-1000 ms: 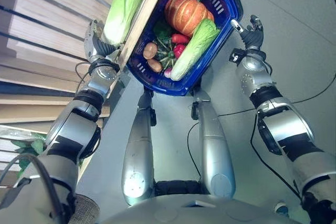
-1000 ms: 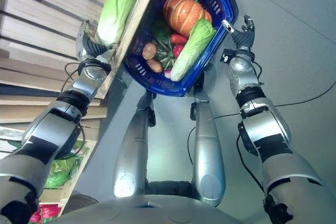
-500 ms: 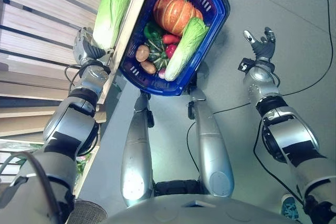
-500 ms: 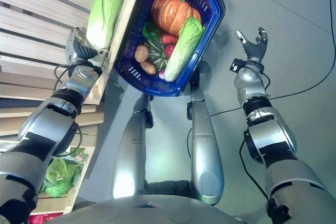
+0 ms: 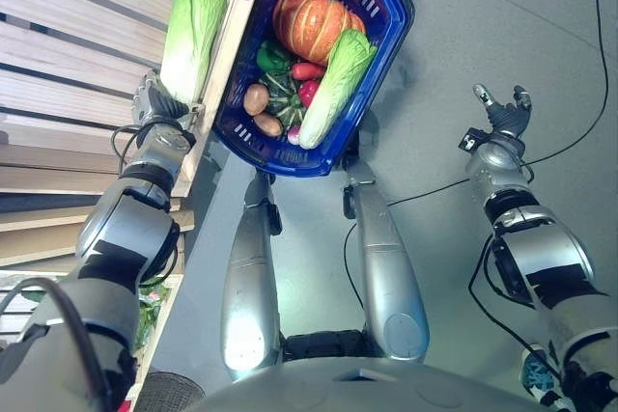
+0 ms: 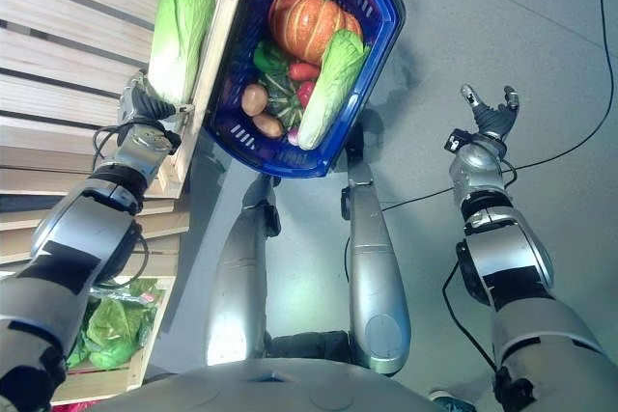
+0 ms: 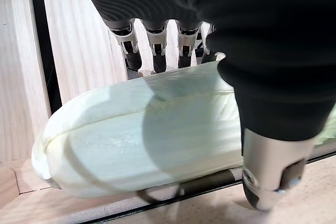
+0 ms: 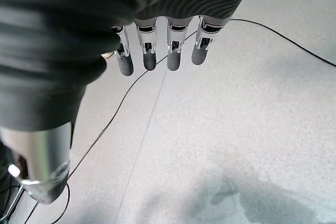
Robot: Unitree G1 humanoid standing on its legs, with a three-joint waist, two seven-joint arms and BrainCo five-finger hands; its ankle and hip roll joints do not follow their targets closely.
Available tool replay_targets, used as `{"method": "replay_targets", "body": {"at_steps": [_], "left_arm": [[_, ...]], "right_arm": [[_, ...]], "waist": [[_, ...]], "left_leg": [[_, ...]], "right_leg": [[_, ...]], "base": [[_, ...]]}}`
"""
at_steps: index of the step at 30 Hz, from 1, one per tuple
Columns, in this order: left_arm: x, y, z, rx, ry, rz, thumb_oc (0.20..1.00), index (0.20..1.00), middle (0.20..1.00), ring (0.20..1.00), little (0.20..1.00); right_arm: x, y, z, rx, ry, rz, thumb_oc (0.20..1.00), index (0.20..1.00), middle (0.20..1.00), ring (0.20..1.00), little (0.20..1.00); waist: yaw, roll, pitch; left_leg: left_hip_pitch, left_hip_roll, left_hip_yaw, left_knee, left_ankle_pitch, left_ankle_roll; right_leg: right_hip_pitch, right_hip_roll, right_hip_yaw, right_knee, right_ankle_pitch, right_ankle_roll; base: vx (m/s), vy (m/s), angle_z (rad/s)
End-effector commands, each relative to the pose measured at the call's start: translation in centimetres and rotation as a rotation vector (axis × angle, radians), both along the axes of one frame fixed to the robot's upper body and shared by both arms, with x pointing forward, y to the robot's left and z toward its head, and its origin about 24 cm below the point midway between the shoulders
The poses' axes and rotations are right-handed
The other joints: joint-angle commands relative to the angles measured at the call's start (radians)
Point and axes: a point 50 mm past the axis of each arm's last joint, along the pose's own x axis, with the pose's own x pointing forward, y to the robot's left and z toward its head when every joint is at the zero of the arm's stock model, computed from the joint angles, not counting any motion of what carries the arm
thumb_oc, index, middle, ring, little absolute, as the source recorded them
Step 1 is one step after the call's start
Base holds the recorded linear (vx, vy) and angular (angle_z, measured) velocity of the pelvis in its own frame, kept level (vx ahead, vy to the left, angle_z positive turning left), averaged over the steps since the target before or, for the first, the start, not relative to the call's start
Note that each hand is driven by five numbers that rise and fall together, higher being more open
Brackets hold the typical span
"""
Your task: Pick up fruits and vegetables into the basket
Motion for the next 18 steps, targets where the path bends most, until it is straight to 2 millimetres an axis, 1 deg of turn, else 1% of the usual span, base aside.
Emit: {"method": "replay_targets", "body": {"at_steps": [1,9,10,11,12,13,14,15,18], "left_arm": [[-1.0,2.1,-0.7,-0.051,0.086,0.089,1.000,1.000,1.000,1.000,1.000],[-0.8,2.2,-0.4,-0.066,0.110,0.083,1.000,1.000,1.000,1.000,1.000],[-0.8,2.1,-0.4,-0.071,0.113,0.078,0.931,0.931,0.931,0.931,0.931],[-0.7,2.0,-0.3,-0.075,0.120,0.071,0.639,0.639,0.639,0.639,0.639],[-0.7,2.0,-0.3,-0.076,0.121,0.069,0.567,0.567,0.567,0.567,0.567],[-0.6,2.0,-0.3,-0.078,0.122,0.065,0.536,0.536,0.536,0.536,0.536],[-0.6,2.0,-0.3,-0.078,0.122,0.065,0.536,0.536,0.536,0.536,0.536],[-0.6,1.9,-0.3,-0.084,0.125,0.043,0.200,0.200,0.200,0.200,0.200],[-0.5,1.6,-0.3,-0.088,0.124,0.029,0.200,0.200,0.200,0.200,0.200]], "right_arm": [[-0.8,-1.4,-0.1,-0.014,-0.017,-0.043,1.000,1.000,1.000,1.000,1.000],[0.0,-0.4,0.9,-0.017,-0.059,-0.016,1.000,1.000,1.000,1.000,1.000],[0.1,-0.2,1.1,-0.017,-0.065,-0.012,1.000,1.000,1.000,1.000,1.000],[0.2,0.0,1.2,-0.016,-0.071,-0.008,1.000,1.000,1.000,1.000,1.000],[0.2,0.1,1.2,-0.015,-0.073,-0.007,1.000,1.000,1.000,1.000,1.000],[0.3,0.1,1.3,-0.015,-0.075,-0.005,1.000,1.000,1.000,1.000,1.000],[0.3,0.1,1.3,-0.015,-0.075,-0.005,1.000,1.000,1.000,1.000,1.000],[0.4,0.4,1.3,-0.009,-0.080,0.004,1.000,1.000,1.000,1.000,1.000],[0.4,0.6,1.2,-0.005,-0.083,0.006,1.000,1.000,1.000,1.000,1.000]], "waist": [[0.004,-0.022,-0.040],[0.003,-0.025,-0.040],[0.003,-0.026,-0.040],[0.003,-0.026,-0.040],[0.002,-0.027,-0.040],[0.002,-0.027,-0.040],[0.002,-0.027,-0.040],[0.002,-0.029,-0.040],[0.002,-0.030,-0.040]], "left_leg": [[-0.049,-0.048,0.031,0.061,-0.067,0.022],[-0.053,-0.046,0.031,0.057,-0.068,0.019],[-0.054,-0.046,0.032,0.056,-0.069,0.019],[-0.055,-0.046,0.033,0.056,-0.069,0.018],[-0.056,-0.045,0.033,0.056,-0.069,0.017],[-0.056,-0.045,0.033,0.055,-0.069,0.017],[-0.056,-0.045,0.033,0.055,-0.069,0.017],[-0.055,-0.045,0.034,0.050,-0.068,0.015],[-0.056,-0.044,0.035,0.050,-0.068,0.014]], "right_leg": [[0.027,0.045,-0.065,-0.002,-0.051,0.031],[0.022,0.044,-0.065,-0.011,-0.049,0.033],[0.022,0.043,-0.066,-0.013,-0.048,0.033],[0.021,0.043,-0.065,-0.014,-0.048,0.033],[0.020,0.043,-0.065,-0.015,-0.048,0.034],[0.020,0.043,-0.065,-0.016,-0.047,0.034],[0.020,0.043,-0.065,-0.016,-0.047,0.034],[0.022,0.043,-0.064,-0.023,-0.045,0.034],[0.021,0.042,-0.065,-0.024,-0.044,0.035]], "base": [[0.00,0.000,0.00],[0.00,0.000,0.00],[0.00,0.000,0.00],[0.00,0.001,-0.03],[0.00,0.000,0.00],[0.00,0.000,0.00],[0.00,0.000,0.00],[0.00,0.000,0.00],[0.00,0.000,0.00]]}}
